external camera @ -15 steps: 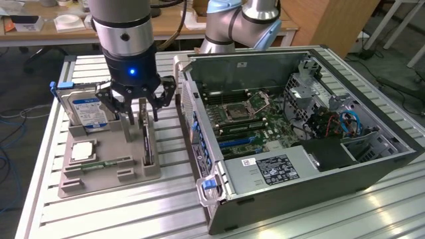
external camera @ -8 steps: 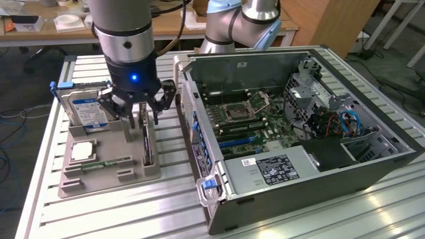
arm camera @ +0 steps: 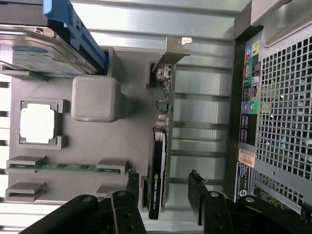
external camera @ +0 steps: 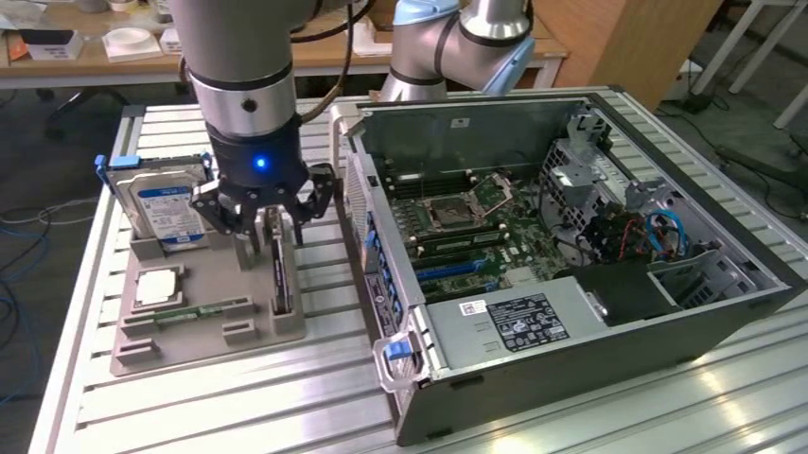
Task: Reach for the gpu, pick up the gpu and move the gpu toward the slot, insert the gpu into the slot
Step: 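Pick up the gpu and move the gpu toward the slot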
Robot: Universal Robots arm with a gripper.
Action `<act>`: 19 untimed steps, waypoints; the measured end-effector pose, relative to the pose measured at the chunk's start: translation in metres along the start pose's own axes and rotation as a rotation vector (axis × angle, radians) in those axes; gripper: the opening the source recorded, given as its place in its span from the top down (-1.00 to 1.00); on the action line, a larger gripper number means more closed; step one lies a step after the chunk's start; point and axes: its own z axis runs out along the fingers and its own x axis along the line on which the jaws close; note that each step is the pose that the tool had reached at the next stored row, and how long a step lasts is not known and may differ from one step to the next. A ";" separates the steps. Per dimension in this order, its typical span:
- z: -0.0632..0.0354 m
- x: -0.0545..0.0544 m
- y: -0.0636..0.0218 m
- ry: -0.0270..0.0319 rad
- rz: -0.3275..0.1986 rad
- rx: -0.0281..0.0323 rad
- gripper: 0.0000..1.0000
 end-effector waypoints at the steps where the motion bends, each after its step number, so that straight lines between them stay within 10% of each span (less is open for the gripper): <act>1: 0.0018 0.000 -0.0001 -0.0001 0.000 -0.0001 -0.06; 19: 0.0338 0.001 -0.0016 -0.0001 0.000 -0.0001 -0.06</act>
